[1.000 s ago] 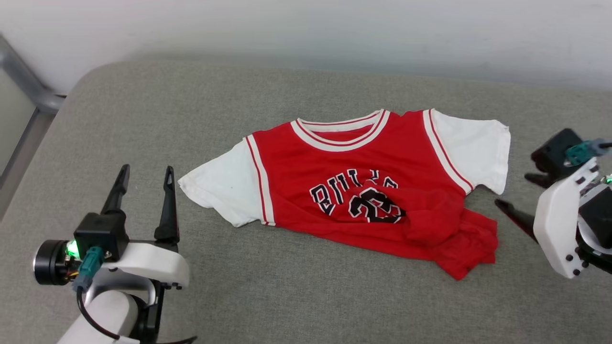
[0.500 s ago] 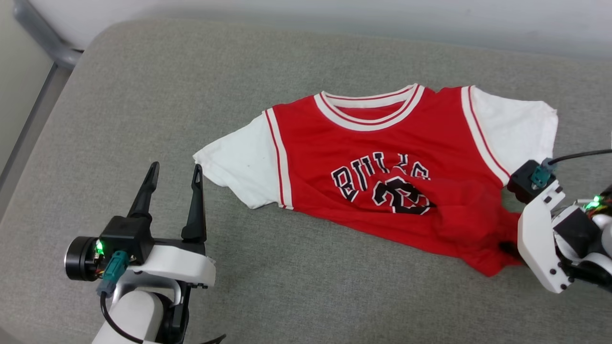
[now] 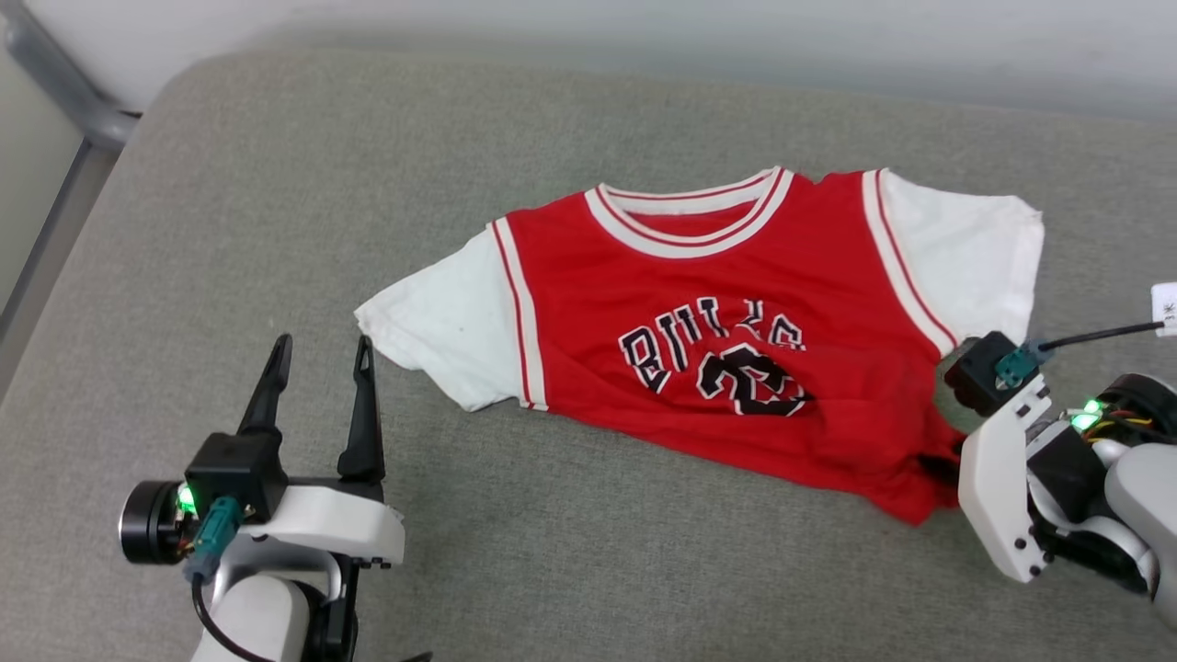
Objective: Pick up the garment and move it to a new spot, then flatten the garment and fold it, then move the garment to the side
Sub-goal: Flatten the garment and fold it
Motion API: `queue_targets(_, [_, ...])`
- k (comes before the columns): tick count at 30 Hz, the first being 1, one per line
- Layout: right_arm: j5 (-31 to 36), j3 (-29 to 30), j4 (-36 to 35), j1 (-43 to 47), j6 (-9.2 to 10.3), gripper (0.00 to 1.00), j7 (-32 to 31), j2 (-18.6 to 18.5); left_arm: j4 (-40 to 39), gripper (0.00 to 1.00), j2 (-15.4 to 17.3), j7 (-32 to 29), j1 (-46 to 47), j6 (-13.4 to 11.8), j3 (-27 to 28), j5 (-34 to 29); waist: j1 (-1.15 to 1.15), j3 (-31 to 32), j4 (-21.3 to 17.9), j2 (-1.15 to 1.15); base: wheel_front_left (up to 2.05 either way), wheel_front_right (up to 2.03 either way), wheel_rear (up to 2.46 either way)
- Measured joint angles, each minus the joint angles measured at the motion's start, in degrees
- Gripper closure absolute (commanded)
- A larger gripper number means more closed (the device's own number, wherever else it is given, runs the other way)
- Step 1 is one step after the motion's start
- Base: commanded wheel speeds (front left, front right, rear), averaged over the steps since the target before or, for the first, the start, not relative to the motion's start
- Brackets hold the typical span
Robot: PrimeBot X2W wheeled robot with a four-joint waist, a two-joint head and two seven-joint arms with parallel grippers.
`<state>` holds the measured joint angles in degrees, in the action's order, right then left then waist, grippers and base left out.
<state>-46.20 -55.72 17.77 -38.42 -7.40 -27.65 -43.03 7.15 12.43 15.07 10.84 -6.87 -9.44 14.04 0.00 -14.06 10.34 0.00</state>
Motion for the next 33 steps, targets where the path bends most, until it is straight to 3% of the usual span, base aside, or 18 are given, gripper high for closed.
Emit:
queue_targets(7, [-3.46,1.07,-9.64,4.67,-0.11,1.00,5.89,-4.15,0.34,0.00,-1.58,0.00,-3.32,1.32,2.21,-1.80,0.00,4.10,-2.31,0.00,0.00,0.00,0.00])
queue_targets(11, [-3.52,3.43,-15.19,11.76,-0.11,1.00,7.09,-7.15,0.48,0.00,-2.16,0.00,-4.78,2.05,3.41,-2.38,0.00,5.69,-3.87,0.00,0.00,0.00,0.00])
queue_targets(15, [-3.75,7.67,-18.07,20.68,-0.12,1.00,8.09,-7.48,0.59,0.00,-2.63,0.00,-5.71,2.70,4.50,-3.31,0.00,6.73,-5.07,0.00,0.00,0.00,0.00])
queue_targets(22, [-1.52,14.81,-18.13,35.77,-0.11,1.00,9.03,-2.75,0.49,0.00,-3.55,0.00,-6.26,3.67,5.65,-4.57,0.00,7.01,-5.63,0.00,0.00,0.00,0.00])
queue_targets(27, [3.01,19.74,-14.97,39.45,-0.15,1.00,10.01,2.46,0.77,0.00,-4.15,0.00,-6.25,4.37,6.13,-5.31,0.00,6.28,-5.78,0.00,0.00,0.00,0.00])
queue_targets(28, [3.79,20.69,-14.73,39.75,-0.15,0.77,10.33,3.41,0.87,0.00,-4.21,0.00,-6.25,4.39,6.27,-5.38,0.00,6.25,-5.81,0.00,0.00,0.00,0.00])
queue_targets(29, [4.66,21.58,-14.72,40.16,-0.16,0.15,10.70,4.20,0.94,0.00,-4.23,0.00,-6.25,4.58,6.42,-5.59,0.00,6.28,-5.85,0.00,0.00,0.00,0.00])
queue_targets(30, [5.72,23.06,-14.84,40.47,-0.15,0.00,11.58,5.03,0.99,0.00,-4.24,0.00,-6.25,4.69,6.60,-5.79,0.00,6.34,-5.94,0.00,0.00,0.00,0.00])
queue_targets(33, [8.34,27.74,-16.67,40.53,-0.13,0.00,12.70,5.97,1.03,0.00,-4.32,0.00,-6.36,4.83,7.19,-6.17,0.00,6.76,-6.27,0.00,0.00,0.00,0.00])
